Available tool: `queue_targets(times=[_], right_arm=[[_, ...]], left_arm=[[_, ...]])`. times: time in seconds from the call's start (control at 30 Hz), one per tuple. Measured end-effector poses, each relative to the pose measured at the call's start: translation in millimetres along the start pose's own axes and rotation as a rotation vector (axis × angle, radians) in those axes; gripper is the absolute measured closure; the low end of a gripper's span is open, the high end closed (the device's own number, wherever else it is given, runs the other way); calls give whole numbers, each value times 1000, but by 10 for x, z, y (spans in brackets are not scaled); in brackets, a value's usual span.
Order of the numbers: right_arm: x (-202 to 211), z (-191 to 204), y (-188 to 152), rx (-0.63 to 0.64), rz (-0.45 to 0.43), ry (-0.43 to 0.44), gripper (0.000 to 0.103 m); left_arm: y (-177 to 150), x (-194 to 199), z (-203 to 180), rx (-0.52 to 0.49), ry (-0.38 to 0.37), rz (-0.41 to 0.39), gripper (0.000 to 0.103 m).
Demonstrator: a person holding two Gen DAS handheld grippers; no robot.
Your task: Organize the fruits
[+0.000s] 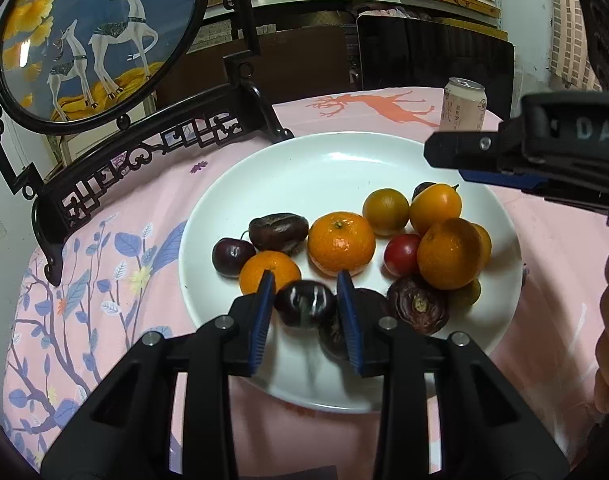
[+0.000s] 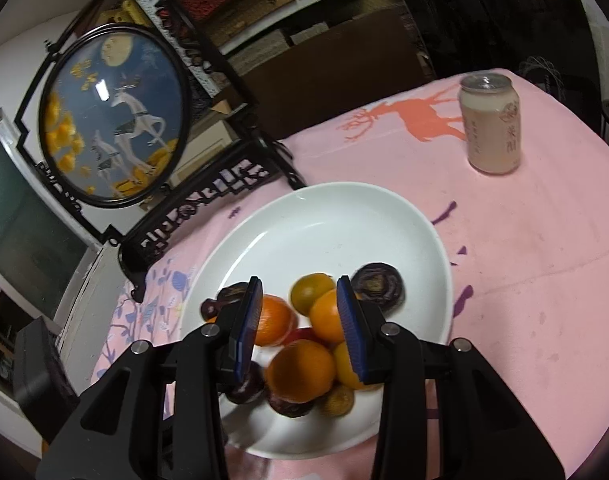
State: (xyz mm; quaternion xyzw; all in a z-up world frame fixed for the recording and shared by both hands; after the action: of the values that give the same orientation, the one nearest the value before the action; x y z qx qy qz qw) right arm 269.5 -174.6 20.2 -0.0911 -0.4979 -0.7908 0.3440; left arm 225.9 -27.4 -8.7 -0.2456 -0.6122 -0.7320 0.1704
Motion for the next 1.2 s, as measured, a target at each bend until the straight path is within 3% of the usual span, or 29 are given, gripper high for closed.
queue_targets(times=[0.33,0.53,0.7,0.8,0.97,1.2], right_arm=[[-56,101,-64,17,51,40,62],[86,42,-80,-11,44,25,61],[335,114,-233,16,48,32,59],[534,190,-426,49,59,52,52],[869,259,-822,93,100,100,51],[1168,225,-1458,125,216,130,44]], left_arm=[[-18,10,87,35,29,-3,37],[-50,127,40,4,62,-31,27],[-99,360,9,-18,88,-70,25],[-146,514,-3,-30,109,-96,20],[-256,721,48,-19,122,-110,13],[-478,963,331,79,123,-65,5]])
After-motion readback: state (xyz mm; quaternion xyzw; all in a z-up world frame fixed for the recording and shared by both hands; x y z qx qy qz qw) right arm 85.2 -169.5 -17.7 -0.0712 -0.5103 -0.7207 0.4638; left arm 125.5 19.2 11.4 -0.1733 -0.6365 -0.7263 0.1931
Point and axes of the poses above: each gripper's, at about its wrist camera, not at the fingertips, and x roughly against the way its jaws point, z to its left, y to its top, the point moved 1 cm from there along -x, roughly the way its jaws point, and after that the axes turned 8 degrees about -z, right-handed, at the moved point
